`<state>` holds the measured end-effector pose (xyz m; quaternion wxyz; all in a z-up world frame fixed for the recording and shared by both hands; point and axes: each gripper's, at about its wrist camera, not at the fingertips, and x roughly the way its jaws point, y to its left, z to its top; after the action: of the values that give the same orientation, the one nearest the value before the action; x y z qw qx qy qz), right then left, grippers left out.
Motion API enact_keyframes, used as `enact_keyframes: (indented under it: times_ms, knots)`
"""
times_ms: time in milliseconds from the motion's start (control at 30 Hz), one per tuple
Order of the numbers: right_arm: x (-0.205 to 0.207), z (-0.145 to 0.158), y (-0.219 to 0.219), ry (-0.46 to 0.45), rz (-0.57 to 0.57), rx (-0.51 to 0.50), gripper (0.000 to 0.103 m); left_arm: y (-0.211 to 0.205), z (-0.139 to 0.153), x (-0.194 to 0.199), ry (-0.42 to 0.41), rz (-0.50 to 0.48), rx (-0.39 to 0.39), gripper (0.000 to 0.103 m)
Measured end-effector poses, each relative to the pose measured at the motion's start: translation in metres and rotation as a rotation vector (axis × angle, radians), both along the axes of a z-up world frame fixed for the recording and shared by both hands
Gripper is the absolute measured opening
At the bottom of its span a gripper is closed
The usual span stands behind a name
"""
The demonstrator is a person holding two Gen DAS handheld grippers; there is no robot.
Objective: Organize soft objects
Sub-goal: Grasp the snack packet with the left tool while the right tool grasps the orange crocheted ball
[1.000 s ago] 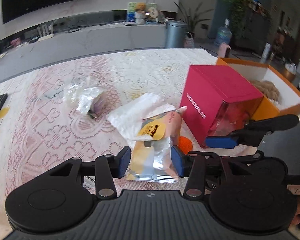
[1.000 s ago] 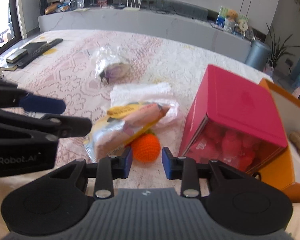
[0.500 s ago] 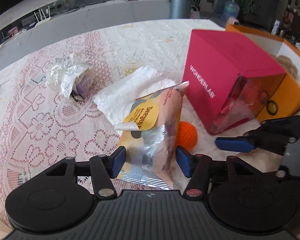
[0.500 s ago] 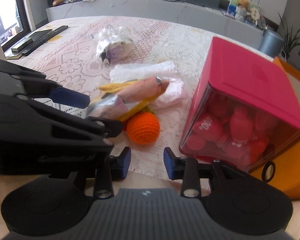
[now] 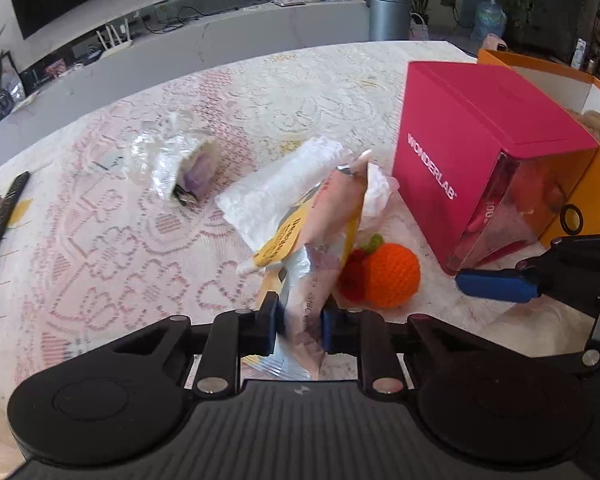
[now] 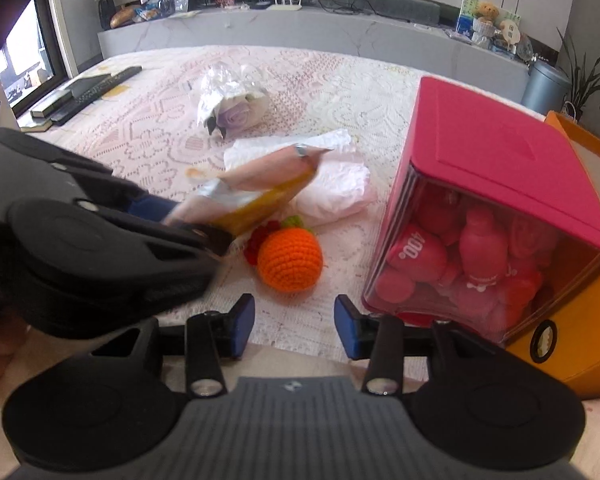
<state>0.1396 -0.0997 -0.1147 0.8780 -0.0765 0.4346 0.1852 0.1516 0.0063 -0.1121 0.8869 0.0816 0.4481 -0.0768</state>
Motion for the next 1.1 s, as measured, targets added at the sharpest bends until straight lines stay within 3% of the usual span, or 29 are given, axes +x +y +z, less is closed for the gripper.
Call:
enact_keyframes:
  times_ms: [200,300,700,1100]
  knots:
    - [0.001,0.007,0.004,-0.051,-0.004,0.015,0.055,0.023,0.010,-0.012,-0.001,0.075,-0.012,0.022]
    - [0.004,0.007,0.010,-0.068,0.008,0.005,0.055,0.027,0.000,-0.010,0.032,0.086,-0.020,0.022]
    - [0.017,-0.011,0.021,-0.082,-0.030,-0.040,0.053,0.024,-0.009,-0.014,-0.001,0.097,-0.002,0.021]
    - [0.019,-0.020,0.026,-0.074,-0.030,-0.028,0.040,0.024,-0.011,-0.015,0.003,0.095,-0.005,0.021]
